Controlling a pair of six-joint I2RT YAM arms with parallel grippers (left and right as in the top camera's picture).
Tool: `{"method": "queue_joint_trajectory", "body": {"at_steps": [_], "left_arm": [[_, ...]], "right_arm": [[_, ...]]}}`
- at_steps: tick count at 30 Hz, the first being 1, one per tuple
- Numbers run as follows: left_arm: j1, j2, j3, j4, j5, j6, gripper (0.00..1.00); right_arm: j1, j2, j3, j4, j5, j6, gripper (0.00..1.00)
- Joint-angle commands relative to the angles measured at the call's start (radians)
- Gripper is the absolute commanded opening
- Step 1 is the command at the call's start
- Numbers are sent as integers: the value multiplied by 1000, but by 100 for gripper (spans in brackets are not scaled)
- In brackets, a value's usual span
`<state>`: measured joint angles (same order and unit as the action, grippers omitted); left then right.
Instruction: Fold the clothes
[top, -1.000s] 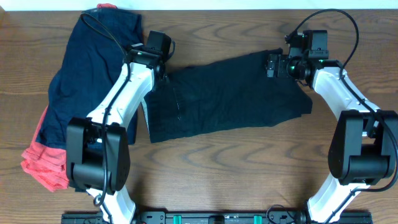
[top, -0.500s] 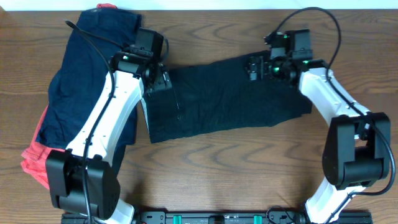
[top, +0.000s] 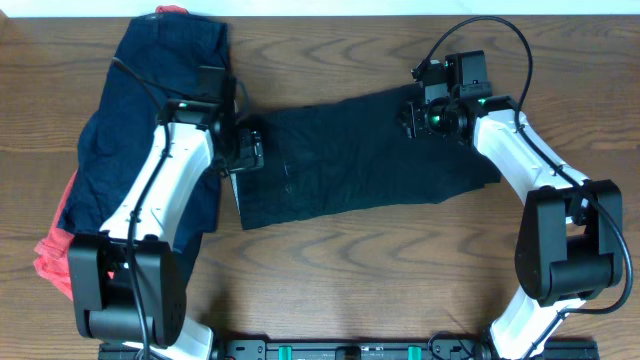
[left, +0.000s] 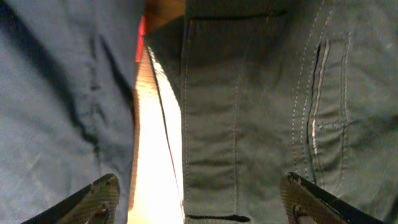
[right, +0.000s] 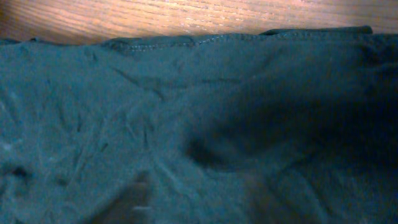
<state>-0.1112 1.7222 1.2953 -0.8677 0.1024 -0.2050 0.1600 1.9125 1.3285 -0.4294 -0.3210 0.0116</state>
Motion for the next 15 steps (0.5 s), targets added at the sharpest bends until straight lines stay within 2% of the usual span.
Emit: {"method": "queue_joint_trajectory", "body": {"at_steps": [1,2,6,15], "left_arm": [[55,48,-28,27,147,116,82],[69,61,-29,32,165,127,82],[108,125,-29,44,204,147,79],[110,238,-29,59,230,192,77]], "right_arm": [[-6,-23,17,-1,3,-28,11],[-8,-23,17,-2,3,-28,16],[-12,-23,17,-8,3,-28,25],[-20,-23,17,-13,3,-29,27]]}}
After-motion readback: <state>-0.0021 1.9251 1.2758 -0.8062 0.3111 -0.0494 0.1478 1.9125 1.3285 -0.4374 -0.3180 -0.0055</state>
